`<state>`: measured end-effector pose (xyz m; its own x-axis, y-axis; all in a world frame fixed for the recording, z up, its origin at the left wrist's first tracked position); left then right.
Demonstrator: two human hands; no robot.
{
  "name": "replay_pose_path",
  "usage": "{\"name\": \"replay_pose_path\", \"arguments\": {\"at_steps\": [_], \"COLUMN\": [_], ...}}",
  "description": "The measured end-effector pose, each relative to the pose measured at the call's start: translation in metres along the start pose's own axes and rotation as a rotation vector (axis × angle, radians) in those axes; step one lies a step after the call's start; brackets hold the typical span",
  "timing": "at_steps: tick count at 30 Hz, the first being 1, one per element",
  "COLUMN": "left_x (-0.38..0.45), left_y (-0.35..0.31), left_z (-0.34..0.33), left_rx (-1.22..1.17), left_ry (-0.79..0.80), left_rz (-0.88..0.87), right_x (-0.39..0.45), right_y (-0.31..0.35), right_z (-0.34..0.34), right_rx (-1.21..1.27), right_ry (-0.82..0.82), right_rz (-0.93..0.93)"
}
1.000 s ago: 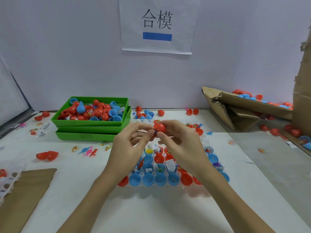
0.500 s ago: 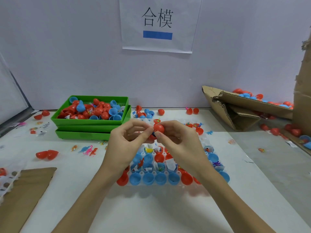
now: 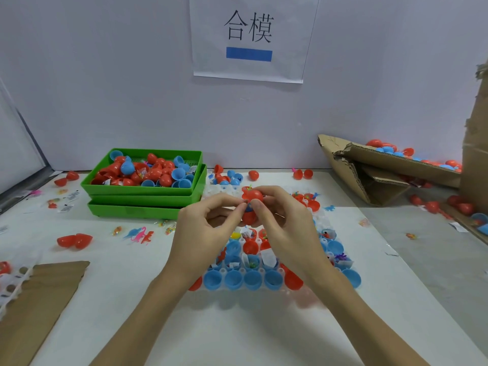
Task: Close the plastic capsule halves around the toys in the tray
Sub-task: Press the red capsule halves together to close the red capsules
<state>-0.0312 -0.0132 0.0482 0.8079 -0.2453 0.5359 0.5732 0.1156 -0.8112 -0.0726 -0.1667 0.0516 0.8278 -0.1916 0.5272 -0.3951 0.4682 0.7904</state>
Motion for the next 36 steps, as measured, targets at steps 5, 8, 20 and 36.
{"name": "replay_pose_path", "arguments": {"at_steps": [5, 8, 20, 36], "left_x": [0.001, 0.0, -0.002, -0.004], "left_y": [0.012, 0.018, 0.005, -0.006], "left_z": [-0.002, -0.001, -0.006, -0.005], "left_rx": [-0.32, -0.375, -0.185, 0.22], "left_ry": [0.038, 0.002, 0.007, -0.063], "left_rz": [0.239, 0.301, 0.144, -0.125], "right_x": [-0.001, 0.0, 0.002, -0.001], "right_y": [0.01, 0.005, -0.003, -0.008], "right_z": [-0.003, -0.005, 0.008, -0.001], "right_rx": [-0.139, -0.126, 0.158, 0.115], "right_ry": [0.016, 0.039, -0.088, -0.011], "right_rz": [0.104, 0.079, -0.022, -0.067]}}
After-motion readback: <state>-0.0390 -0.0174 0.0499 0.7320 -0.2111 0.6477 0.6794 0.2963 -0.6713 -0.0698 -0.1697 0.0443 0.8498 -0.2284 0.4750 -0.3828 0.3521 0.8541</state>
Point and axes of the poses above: each hand's wrist, its own x-axis towards the middle knuckle, its own z-axis out of the back of the hand, y = z × x, the point moved 8 cm from there along x, towards the middle knuckle, and after that the axes turned 1 degree about -y, right-handed, at the moved point
